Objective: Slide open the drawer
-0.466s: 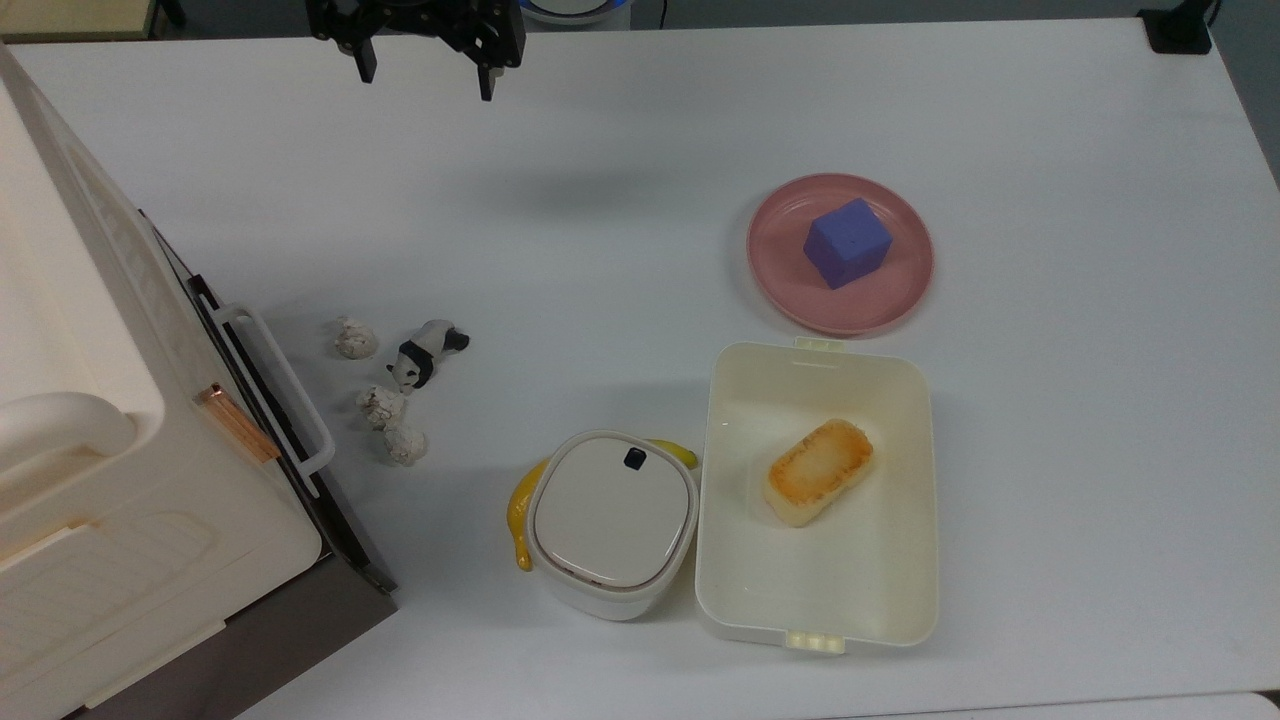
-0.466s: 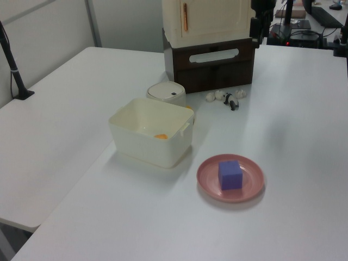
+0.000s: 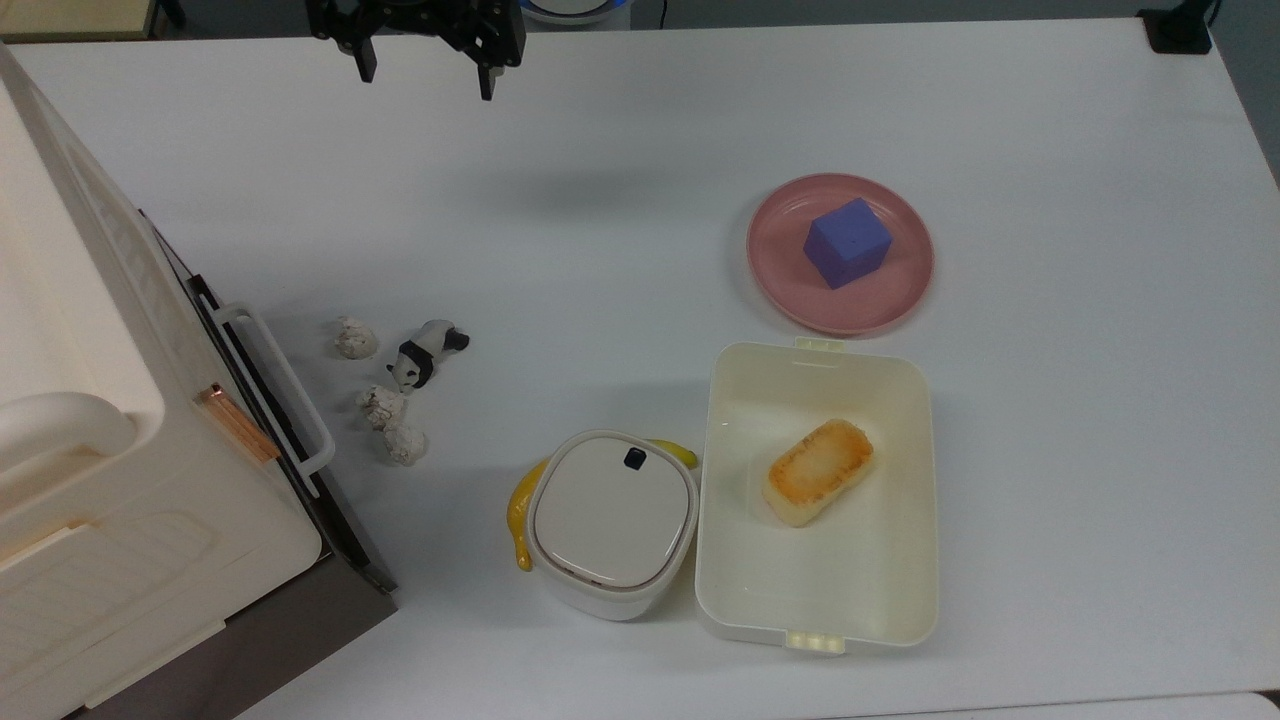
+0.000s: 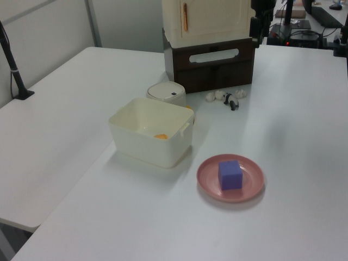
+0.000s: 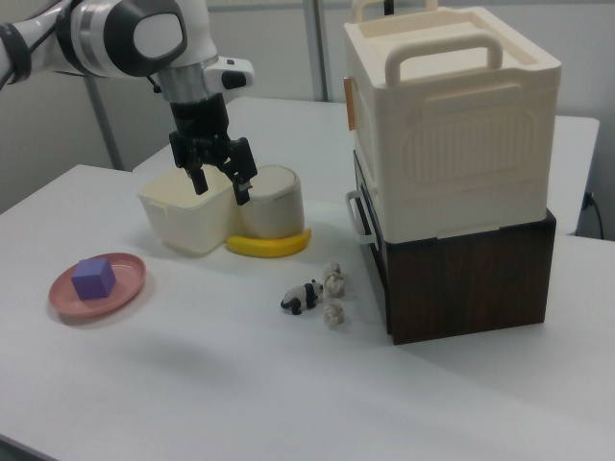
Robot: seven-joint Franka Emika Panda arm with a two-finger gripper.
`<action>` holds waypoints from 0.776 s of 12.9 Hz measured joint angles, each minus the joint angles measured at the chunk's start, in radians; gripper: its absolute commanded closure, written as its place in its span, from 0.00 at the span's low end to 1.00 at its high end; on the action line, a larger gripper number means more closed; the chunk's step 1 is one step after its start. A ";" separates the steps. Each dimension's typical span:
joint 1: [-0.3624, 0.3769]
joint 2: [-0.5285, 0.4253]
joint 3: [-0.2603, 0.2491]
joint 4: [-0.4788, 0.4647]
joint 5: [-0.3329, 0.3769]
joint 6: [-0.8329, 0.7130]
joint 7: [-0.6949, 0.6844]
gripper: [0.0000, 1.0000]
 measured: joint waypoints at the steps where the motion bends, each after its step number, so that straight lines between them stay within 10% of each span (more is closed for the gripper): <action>1: 0.000 0.000 0.000 0.000 0.000 0.000 0.000 0.00; 10: -0.001 0.100 -0.002 -0.005 0.021 0.279 -0.426 0.00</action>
